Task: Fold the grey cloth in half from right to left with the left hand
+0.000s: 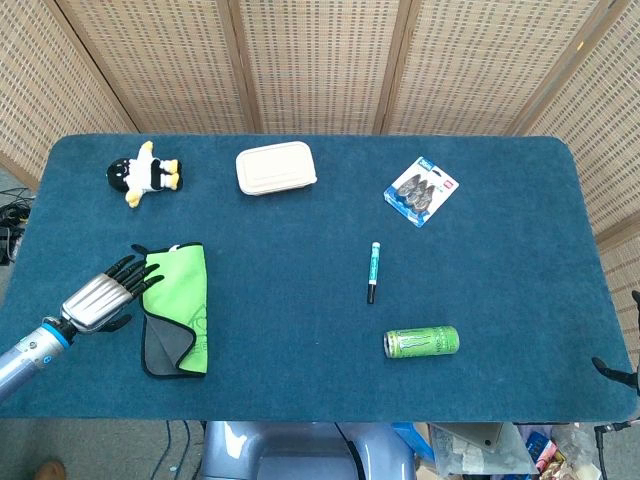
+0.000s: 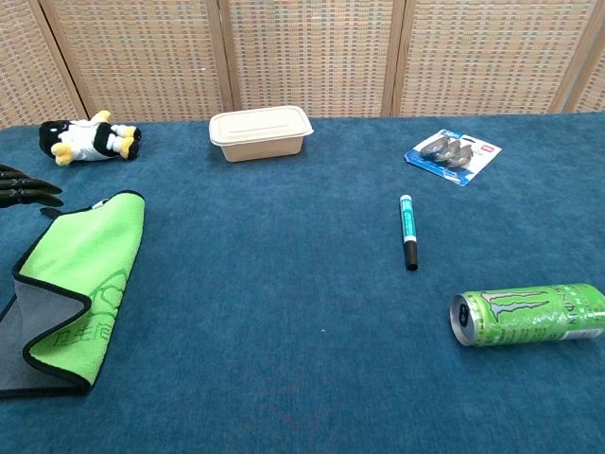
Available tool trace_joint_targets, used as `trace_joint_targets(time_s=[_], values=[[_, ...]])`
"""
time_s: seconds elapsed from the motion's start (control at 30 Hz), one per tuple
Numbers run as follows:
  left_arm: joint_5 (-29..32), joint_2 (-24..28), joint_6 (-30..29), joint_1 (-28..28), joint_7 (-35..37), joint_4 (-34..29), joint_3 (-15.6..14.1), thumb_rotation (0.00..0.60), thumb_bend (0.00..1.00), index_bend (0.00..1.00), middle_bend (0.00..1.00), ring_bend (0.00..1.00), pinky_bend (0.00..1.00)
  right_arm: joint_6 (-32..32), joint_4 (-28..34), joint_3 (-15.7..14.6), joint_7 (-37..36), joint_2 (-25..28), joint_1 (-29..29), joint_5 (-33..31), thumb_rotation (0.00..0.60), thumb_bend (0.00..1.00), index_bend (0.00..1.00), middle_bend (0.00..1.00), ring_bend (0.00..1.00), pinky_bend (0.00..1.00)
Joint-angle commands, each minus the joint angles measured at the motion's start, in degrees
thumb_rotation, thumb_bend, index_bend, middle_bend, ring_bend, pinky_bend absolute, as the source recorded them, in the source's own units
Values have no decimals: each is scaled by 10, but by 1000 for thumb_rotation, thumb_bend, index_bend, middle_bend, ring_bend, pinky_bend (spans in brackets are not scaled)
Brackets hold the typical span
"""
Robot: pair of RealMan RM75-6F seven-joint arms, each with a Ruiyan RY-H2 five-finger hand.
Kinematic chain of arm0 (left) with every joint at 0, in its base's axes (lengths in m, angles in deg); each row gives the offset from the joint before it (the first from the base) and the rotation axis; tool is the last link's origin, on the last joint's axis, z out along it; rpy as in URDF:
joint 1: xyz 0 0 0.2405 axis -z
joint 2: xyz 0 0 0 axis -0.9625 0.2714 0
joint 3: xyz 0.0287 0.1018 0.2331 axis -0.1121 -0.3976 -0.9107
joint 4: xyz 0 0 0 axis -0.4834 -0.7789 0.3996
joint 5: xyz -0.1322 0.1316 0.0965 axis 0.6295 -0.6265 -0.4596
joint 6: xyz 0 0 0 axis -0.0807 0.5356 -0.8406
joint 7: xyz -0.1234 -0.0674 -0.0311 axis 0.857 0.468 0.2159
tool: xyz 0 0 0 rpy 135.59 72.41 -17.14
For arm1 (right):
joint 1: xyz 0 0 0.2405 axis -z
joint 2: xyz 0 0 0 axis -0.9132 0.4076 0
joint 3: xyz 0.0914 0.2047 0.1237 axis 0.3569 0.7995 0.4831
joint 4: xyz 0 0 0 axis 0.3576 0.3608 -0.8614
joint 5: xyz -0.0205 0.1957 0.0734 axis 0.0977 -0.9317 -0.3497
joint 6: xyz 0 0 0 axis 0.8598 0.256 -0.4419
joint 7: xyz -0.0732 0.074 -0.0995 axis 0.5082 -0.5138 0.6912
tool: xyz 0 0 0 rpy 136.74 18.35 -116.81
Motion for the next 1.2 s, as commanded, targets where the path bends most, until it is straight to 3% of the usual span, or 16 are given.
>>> trace_joint_targets(time_s=[0.03,0.33,0.57,0.83,1.2], values=[[-11,19,-16,5,-2,-43,7,600,390,0,0,0,0,1,-1,0,-1,0,0,-1,600,0,0,0,0,0],[-11,68,104,80,-63,-245,18,600,394,115,0,0,0,1,-3,2,-5,1,0,-3,600,0,0,0,0,0],[26,99,234,134,-191,-372,39,600,394,229,0,0,0,4,-7,4,-12,3,1,-10,600,0,0,0,0,0],[108,100,297,137,-296,-410,62,600,394,271,0,0,0,8,-10,7,-17,4,2,-17,600,0,0,0,0,0],[138,113,305,131,-325,-411,65,600,394,285,0,0,0,9,-12,7,-16,3,1,-20,600,0,0,0,0,0]])
